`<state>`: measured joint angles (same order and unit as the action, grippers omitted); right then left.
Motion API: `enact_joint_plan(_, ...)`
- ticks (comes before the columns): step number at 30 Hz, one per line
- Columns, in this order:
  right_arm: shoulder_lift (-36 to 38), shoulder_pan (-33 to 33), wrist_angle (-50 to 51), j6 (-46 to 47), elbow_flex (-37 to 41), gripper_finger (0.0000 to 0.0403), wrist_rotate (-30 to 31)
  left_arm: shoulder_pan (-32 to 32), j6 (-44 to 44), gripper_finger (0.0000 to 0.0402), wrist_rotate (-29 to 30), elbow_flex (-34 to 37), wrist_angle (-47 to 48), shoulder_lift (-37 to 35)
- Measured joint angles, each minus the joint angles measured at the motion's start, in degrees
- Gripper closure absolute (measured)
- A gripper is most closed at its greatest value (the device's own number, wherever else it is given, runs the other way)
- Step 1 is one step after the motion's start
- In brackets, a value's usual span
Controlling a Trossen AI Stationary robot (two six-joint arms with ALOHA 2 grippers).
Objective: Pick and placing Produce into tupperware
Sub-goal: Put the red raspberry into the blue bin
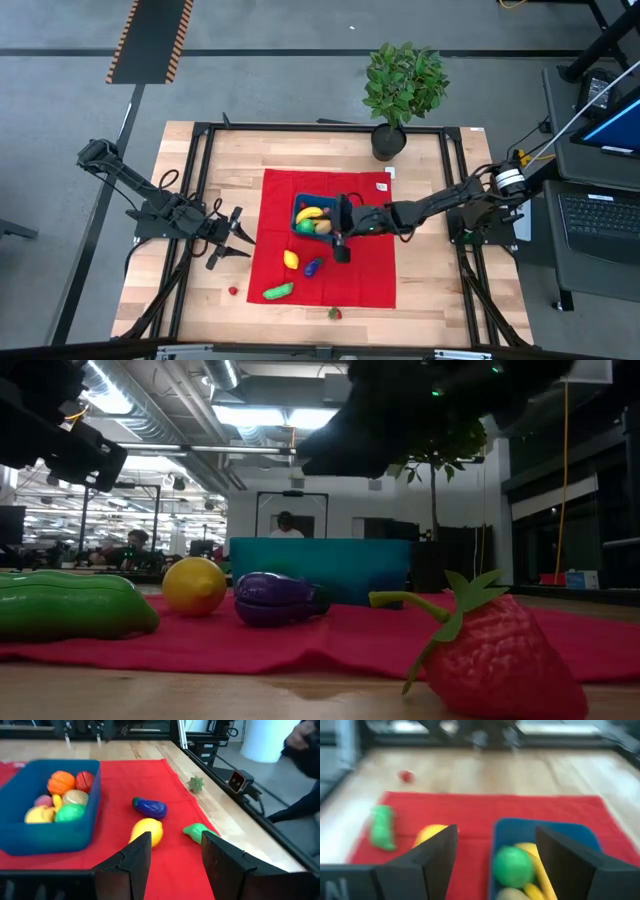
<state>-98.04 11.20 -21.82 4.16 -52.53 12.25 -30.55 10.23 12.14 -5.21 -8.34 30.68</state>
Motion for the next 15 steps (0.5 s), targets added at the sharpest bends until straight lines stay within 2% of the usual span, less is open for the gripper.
enact_joint_plan(4, 0.7, 0.1, -10.1, -0.1, 5.8, 0.0136, -4.8, 0.0, 3.9, 0.0239, -0.6, 0.0, -0.7, 0.0)
enact_joint_plan(9, 0.5, 0.0, -12.9, 2.6, 8.9, 0.0136, -4.8, 0.0, 4.3, 0.0234, -1.1, 0.0, -1.8, 0.0)
enact_joint_plan(15, 0.5, 0.0, -14.8, 0.6, 8.9, 0.0136, -4.9, 0.0, 4.3, 0.0189, -0.7, 0.0, -1.8, 0.0)
